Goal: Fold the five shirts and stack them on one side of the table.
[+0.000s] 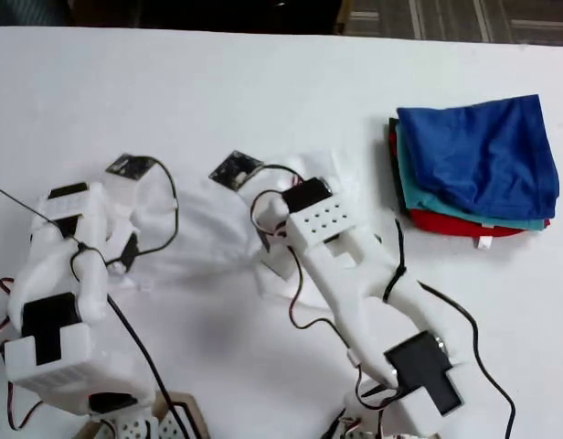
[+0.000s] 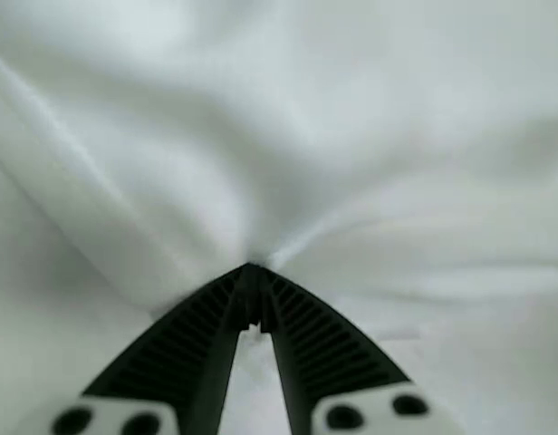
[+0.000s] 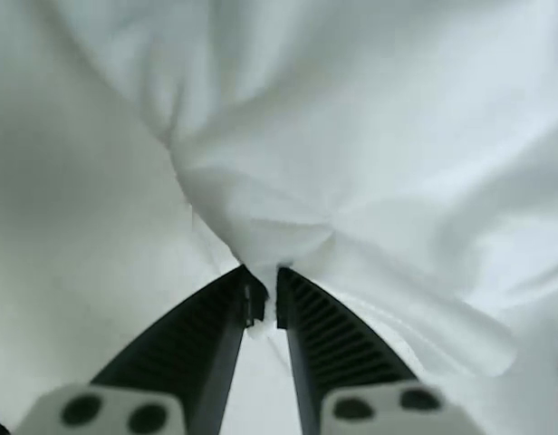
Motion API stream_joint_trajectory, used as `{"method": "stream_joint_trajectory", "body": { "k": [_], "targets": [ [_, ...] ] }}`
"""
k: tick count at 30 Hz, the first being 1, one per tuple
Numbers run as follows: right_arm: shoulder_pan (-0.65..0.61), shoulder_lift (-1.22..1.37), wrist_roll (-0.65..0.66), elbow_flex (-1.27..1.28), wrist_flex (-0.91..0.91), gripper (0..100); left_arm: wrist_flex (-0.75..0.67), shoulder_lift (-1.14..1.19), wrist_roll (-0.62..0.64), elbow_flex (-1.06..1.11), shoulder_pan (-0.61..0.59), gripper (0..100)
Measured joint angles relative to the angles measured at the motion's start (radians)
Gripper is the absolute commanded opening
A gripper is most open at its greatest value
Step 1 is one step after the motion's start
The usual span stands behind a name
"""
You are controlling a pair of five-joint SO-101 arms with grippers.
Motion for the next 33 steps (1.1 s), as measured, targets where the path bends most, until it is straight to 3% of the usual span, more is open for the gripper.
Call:
{"method": "stream_joint_trajectory", "body": {
  "k": [8,13,17,21,27,33],
  "targets": [
    [-0.11,0.003,0.003,0.055,0.009,15.5,0.0,0.0,0.0,0.0,0.0,3],
    [-0.101,0.003,0.003,0.048,0.029,15.9,0.0,0.0,0.0,0.0,0.0,3],
    [-0.026,-0.028,0.003,-0.035,0.068,15.5,0.0,0.0,0.0,0.0,0.0,3],
    [0.089,-0.058,0.003,-0.077,0.043,1.1,0.0,0.0,0.0,0.0,0.0,3],
    [0.278,0.081,0.003,-0.034,-0.16,5.0,0.0,0.0,0.0,0.0,0.0,3],
    [0.33,0.342,0.003,-0.117,-0.212,4.1,0.0,0.0,0.0,0.0,0.0,3]
  ]
}}
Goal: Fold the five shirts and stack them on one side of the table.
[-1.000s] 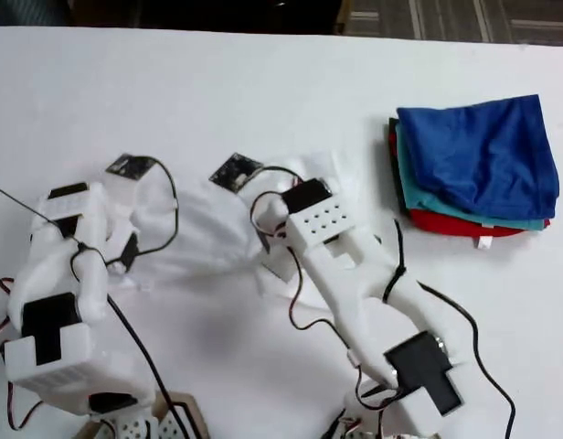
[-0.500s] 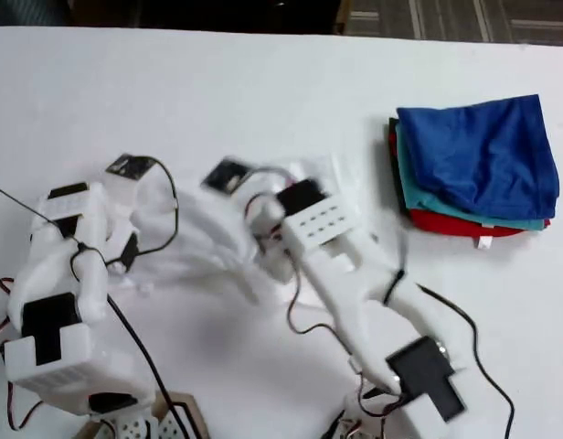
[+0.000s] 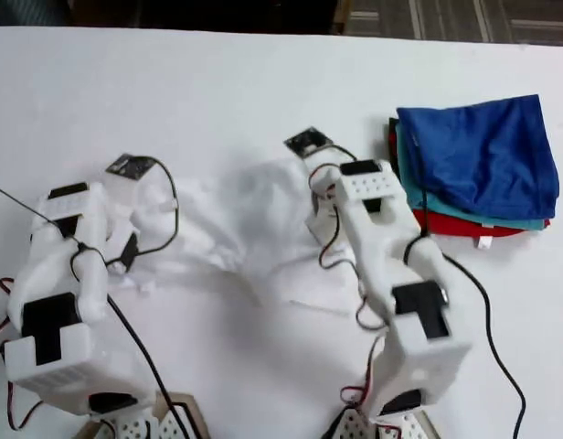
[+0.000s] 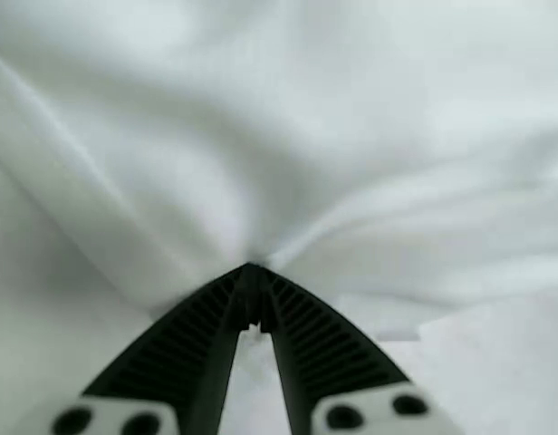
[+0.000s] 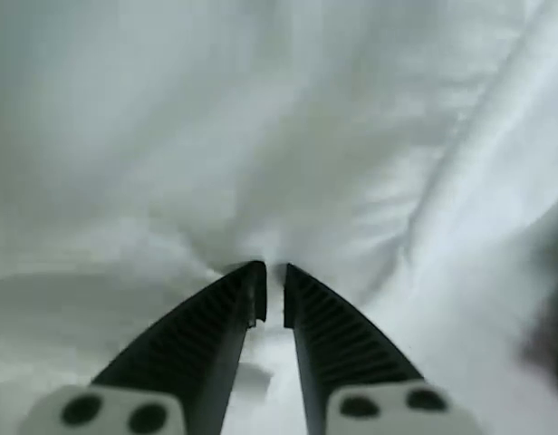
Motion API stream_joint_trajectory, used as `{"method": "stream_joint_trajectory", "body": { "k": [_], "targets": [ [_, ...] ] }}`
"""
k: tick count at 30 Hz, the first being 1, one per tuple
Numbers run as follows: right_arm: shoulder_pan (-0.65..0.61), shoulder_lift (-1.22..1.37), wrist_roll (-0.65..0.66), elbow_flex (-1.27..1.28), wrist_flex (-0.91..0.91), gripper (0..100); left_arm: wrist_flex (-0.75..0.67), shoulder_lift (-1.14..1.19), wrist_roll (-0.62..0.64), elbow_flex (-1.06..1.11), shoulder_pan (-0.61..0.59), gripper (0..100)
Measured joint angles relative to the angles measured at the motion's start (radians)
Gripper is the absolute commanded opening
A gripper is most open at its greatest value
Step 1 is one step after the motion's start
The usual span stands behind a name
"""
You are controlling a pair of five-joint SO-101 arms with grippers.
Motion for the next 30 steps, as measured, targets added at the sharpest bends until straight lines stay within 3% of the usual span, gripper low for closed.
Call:
{"method": "stream_joint_trajectory", "body": {
  "k": [7,12,18,24,30],
  "targets": [
    [0.044,0.293,0.002,-0.405,0.066,4.1,0.0,0.0,0.002,0.0,0.0,3],
    [0.044,0.45,0.002,-0.738,0.301,4.0,0.0,0.0,0.002,0.0,0.0,3],
    [0.049,0.459,0.002,-1.074,0.574,1.5,0.0,0.0,0.002,0.0,0.0,3],
    [0.04,0.347,0.002,-1.031,0.628,1.9,0.0,0.0,0.002,0.0,0.0,3],
    [-0.031,0.11,0.002,-0.677,0.582,1.9,0.0,0.0,0.002,0.0,0.0,3]
  ]
}}
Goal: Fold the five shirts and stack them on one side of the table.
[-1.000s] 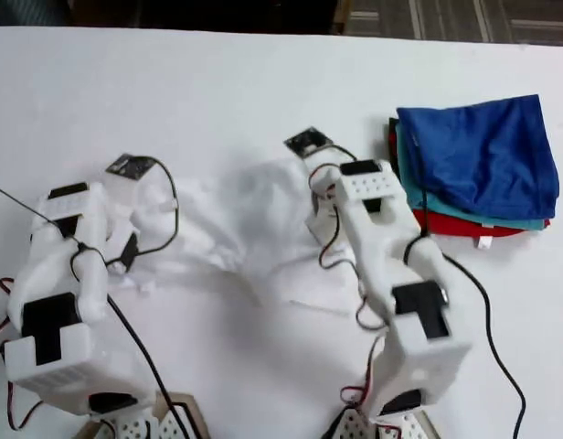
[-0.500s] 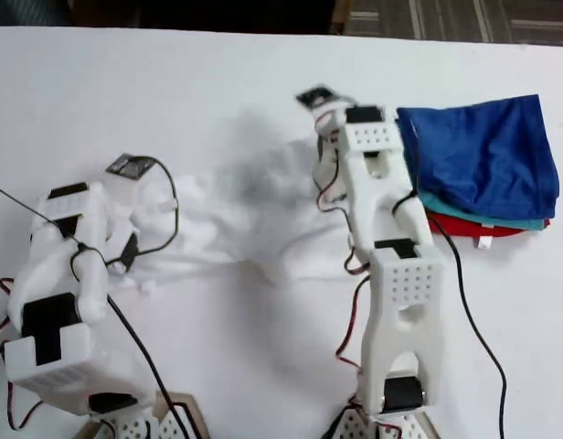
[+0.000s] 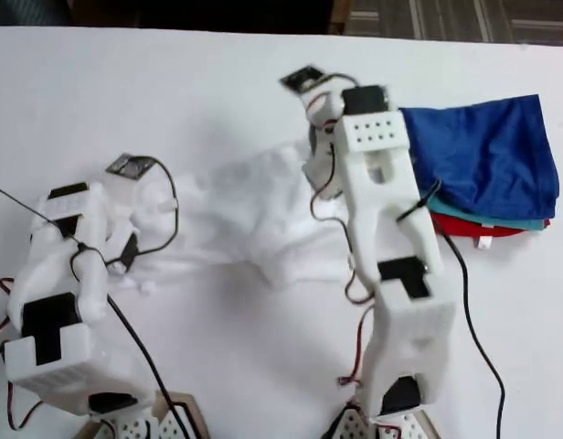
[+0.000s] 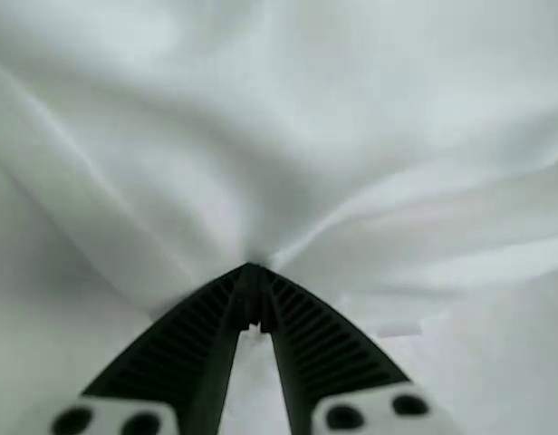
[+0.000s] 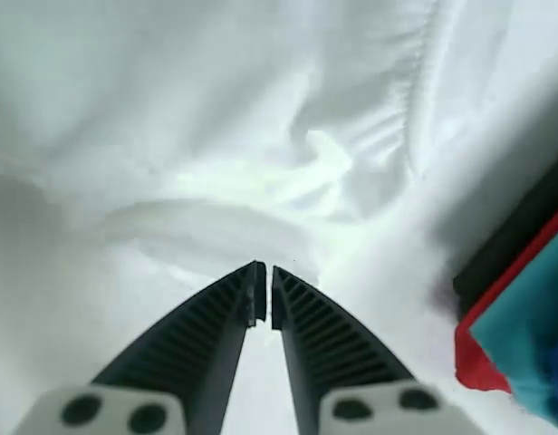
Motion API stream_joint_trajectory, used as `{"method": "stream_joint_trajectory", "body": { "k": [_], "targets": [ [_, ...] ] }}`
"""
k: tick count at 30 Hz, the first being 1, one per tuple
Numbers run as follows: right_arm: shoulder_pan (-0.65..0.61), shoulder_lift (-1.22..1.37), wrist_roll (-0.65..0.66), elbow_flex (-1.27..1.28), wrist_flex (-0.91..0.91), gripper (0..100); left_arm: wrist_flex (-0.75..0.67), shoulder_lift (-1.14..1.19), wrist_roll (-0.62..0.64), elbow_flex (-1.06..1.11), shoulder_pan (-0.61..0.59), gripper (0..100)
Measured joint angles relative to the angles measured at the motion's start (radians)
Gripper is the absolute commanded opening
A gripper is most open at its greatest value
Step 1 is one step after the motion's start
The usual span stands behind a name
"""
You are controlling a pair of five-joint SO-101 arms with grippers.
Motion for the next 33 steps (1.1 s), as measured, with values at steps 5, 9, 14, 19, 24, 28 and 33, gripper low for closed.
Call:
{"method": "stream_joint_trajectory", "body": {
  "k": [5,9,14,19,24,28,33],
  "targets": [
    [-0.009,-0.204,0.0,0.41,-0.244,1.9,0.0,0.0,0.0,0.0,0.0,3],
    [-0.012,-0.258,0.0,0.674,-0.457,1.9,0.0,0.0,0.0,0.0,0.0,3],
    [0.034,-0.249,0.0,0.773,-0.58,1.9,0.0,0.0,0.0,0.0,0.0,3],
    [0.081,-0.235,0.006,0.778,-0.555,1.9,0.0,0.002,0.0,0.0,0.0,3],
    [0.086,-0.301,0.11,0.786,-0.422,1.9,0.0,0.002,0.0,0.0,0.0,3],
    [0.084,-0.39,0.14,0.786,-0.382,2.5,0.0,0.002,0.0,0.0,0.0,3],
    [0.084,-0.411,0.1,0.789,-0.364,12.5,0.0,0.002,0.0,0.0,0.0,3]
  ]
}}
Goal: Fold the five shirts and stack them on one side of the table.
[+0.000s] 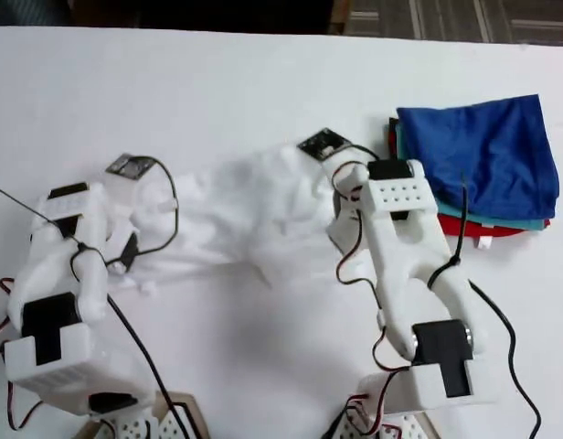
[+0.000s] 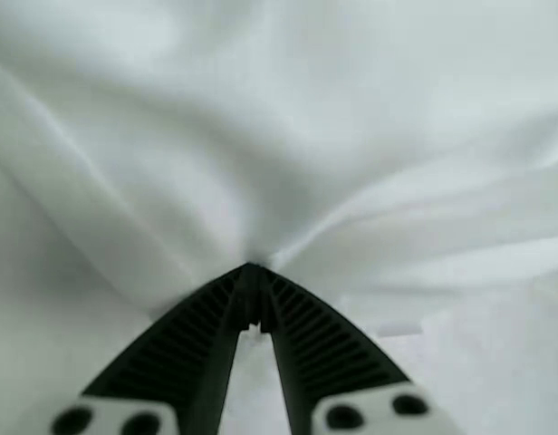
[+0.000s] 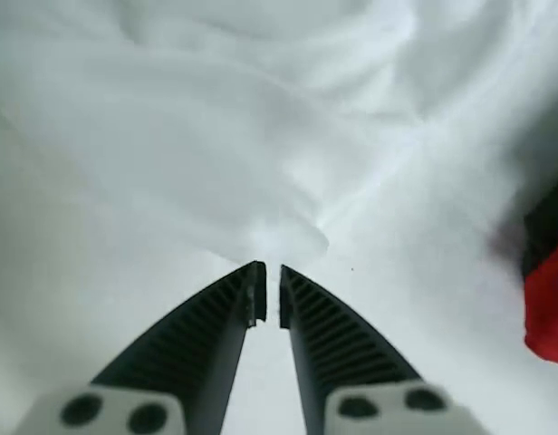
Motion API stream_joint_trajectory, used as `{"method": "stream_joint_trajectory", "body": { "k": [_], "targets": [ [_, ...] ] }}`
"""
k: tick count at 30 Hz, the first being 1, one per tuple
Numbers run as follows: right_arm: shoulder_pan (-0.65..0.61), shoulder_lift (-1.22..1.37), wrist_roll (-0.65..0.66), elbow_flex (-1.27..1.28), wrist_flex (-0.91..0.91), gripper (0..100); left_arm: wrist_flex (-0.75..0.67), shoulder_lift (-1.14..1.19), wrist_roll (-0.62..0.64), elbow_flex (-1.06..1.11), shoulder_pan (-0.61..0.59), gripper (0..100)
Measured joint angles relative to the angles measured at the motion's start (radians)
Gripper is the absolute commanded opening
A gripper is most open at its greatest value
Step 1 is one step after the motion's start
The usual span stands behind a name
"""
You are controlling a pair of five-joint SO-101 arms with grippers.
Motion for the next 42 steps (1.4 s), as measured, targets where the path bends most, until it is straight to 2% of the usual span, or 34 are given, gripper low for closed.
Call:
{"method": "stream_joint_trajectory", "body": {
  "k": [7,11,13,18,26,36,42],
  "targets": [
    [-0.081,0.0,-0.034,0.069,0.006,5.0,0.0,0.0,0.0,0.0,0.0,3],
    [-0.123,-0.002,-0.034,0.072,-0.041,4.6,0.0,0.0,0.0,0.0,0.0,3],
    [-0.118,-0.002,-0.034,0.072,-0.083,6.7,0.0,0.0,0.0,0.0,0.0,3],
    [-0.12,0.0,-0.043,0.072,-0.098,18.7,0.0,0.0,0.0,0.0,0.0,3],
    [-0.118,0.0,-0.041,0.077,0.002,19.2,0.0,0.0,0.0,0.0,0.0,3],
    [-0.12,0.121,-0.003,0.141,-0.149,19.0,0.0,0.0,0.0,0.0,0.0,3],
    [-0.083,0.117,-0.002,0.141,-0.183,8.3,0.0,0.0,0.0,0.0,0.0,3]
  ]
}}
